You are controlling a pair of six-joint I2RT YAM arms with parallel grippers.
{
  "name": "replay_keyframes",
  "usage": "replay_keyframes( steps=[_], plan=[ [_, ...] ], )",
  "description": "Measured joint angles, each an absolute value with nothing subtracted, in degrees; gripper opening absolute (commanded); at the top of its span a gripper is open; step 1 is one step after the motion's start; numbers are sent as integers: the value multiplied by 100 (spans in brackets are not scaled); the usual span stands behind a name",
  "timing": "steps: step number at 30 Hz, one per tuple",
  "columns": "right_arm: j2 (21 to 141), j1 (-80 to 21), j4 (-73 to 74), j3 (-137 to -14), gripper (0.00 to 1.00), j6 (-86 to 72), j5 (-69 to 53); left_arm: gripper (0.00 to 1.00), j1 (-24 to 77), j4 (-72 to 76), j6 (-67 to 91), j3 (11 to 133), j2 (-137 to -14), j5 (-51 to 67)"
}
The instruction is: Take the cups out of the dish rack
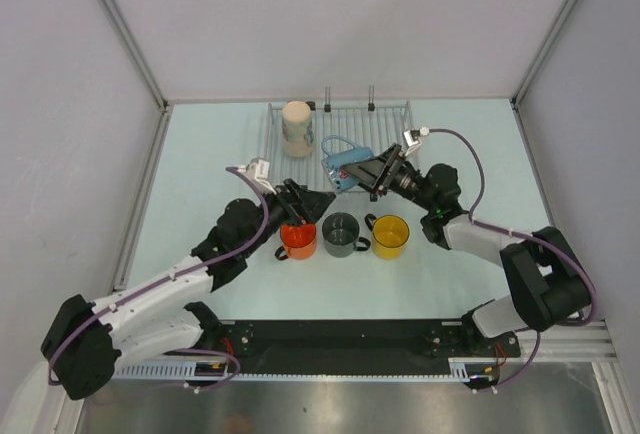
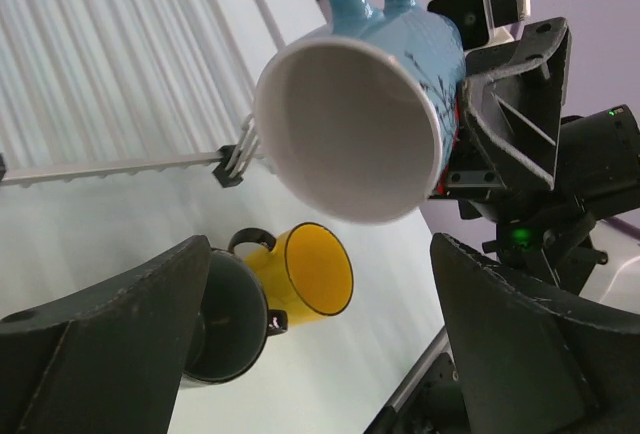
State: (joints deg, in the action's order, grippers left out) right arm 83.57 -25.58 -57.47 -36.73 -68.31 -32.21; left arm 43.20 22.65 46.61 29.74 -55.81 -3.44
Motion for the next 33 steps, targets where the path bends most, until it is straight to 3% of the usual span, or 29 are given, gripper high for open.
replay_keyframes(
  steps=[7,21,33],
  plan=[
    [7797,-2978,-5557,-3542,0,-6580,-3153,94,4650,2867,4211,2624,-5321,-473],
    [7754,-3140,-5216,-3411,0,-6442,-2895,86,4772,3055,3883,2504,-4558,-735],
    [8007,-3393,-5520,-3409,0,-6602,-2871,74,4989,3267,3900,2504,-5074,-567]
  ],
)
